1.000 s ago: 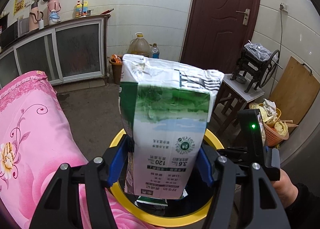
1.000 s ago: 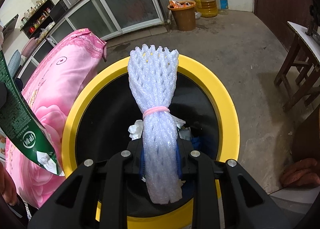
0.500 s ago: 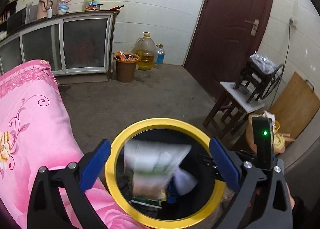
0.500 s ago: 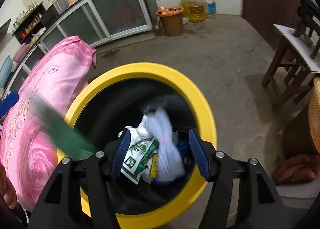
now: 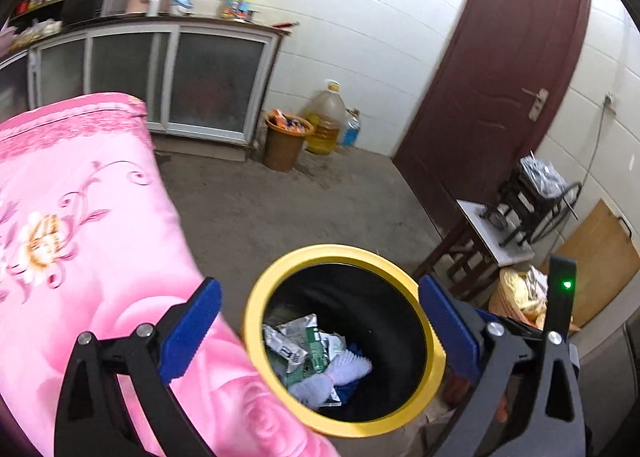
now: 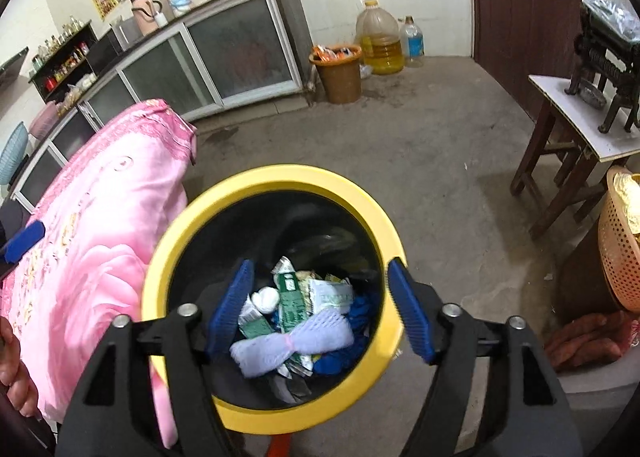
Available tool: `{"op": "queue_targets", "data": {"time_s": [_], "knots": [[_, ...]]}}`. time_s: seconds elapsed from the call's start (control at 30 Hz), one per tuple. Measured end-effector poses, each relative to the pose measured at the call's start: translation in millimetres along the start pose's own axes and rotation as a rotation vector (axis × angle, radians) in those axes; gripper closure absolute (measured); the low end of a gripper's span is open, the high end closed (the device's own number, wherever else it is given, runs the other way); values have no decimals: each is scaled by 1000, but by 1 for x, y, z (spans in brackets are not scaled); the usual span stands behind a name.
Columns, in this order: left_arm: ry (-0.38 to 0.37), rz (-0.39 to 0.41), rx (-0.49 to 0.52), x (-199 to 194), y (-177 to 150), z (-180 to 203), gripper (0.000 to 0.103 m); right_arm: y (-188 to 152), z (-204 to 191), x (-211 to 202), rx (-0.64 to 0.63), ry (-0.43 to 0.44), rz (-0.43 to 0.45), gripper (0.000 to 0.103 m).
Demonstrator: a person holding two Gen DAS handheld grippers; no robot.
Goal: Collect trash
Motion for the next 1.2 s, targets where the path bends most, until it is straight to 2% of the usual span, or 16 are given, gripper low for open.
{"op": "queue_targets", "data": {"time_s": [0.07, 0.23, 0.37, 0.5, 0.6, 0.7, 0.8, 1.0, 1.1, 1.2], "knots": [[35, 25, -7, -13, -1, -9, 8, 4, -6, -10, 10, 18, 44, 19], [100, 97, 9, -57, -7, -31, 8, 12, -25, -30, 25, 26, 124, 9], [224, 187, 93, -100, -13, -42, 8, 16, -49, -50, 47, 92, 185, 8], [355, 283, 121, -157, -20, -55, 8, 13, -92, -80, -42, 72, 287, 8], [406, 313, 83, -193, -28, -69, 8, 6, -120, -107, -79, 72, 395, 8], [465, 350, 62, -231, -40, -79, 8, -6, -148, -140, -103, 118, 512, 8], [511, 367, 38, -262, -52, -90, 8, -19, -172, -165, -129, 140, 578, 8], [666, 412, 59, -309, -79, -96, 8, -53, -219, -189, -201, 199, 571, 8], [707, 416, 45, -321, -94, -97, 8, -69, -235, -190, -227, 194, 558, 8], [720, 412, -32, -330, -110, -103, 8, -82, -247, -189, -258, 173, 557, 8]]}}
Point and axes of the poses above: each gripper's, at about its wrist camera, not at the fingertips, and x roughly the way its jaws point, z to its right, y to its top, the point moved 7 cm from there along x, roughly the way its jaws point, and after that the axes turned 5 degrees about -y, right-handed, at the moved point
